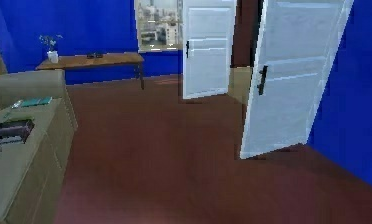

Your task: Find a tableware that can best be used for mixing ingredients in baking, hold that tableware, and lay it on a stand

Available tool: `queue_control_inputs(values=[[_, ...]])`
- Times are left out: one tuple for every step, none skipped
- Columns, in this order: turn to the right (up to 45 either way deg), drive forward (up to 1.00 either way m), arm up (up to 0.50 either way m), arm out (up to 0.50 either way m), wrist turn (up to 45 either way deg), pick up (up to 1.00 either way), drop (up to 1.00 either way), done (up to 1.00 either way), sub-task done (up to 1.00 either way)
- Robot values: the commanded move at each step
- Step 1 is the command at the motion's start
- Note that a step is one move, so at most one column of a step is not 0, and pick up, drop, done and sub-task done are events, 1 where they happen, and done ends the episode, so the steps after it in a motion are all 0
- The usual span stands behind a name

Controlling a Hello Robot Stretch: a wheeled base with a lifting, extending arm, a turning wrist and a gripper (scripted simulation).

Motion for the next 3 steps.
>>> queue_control_inputs(values=[[0.0,1.00,0.00,0.00,0.0,0.00,0.00,0.00,0.00],[0.0,0.95,0.00,0.00,0.0,0.00,0.00,0.00,0.00],[45.0,0.00,0.00,0.00,0.0,0.00,0.00,0.00,0.00]])
